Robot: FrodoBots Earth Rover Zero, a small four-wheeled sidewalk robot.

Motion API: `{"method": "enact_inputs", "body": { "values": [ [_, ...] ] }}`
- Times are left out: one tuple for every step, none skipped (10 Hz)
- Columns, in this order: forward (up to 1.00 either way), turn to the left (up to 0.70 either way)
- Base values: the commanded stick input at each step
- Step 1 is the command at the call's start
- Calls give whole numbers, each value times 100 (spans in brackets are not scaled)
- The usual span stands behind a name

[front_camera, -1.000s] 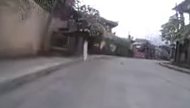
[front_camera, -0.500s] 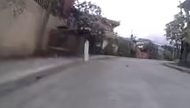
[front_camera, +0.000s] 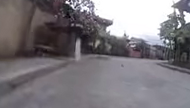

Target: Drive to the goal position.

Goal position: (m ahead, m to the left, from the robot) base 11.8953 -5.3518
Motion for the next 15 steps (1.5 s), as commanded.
{"method": "enact_inputs", "body": {
  "values": [
    [100, 0],
    [100, 0],
    [100, 0],
    [100, 0],
    [100, 0],
    [100, 0],
    [100, 0],
    [100, 0],
    [100, 0],
    [100, 0],
    [100, 0],
    [100, 0],
    [100, 0],
    [100, 0],
    [100, 0]
  ]
}}
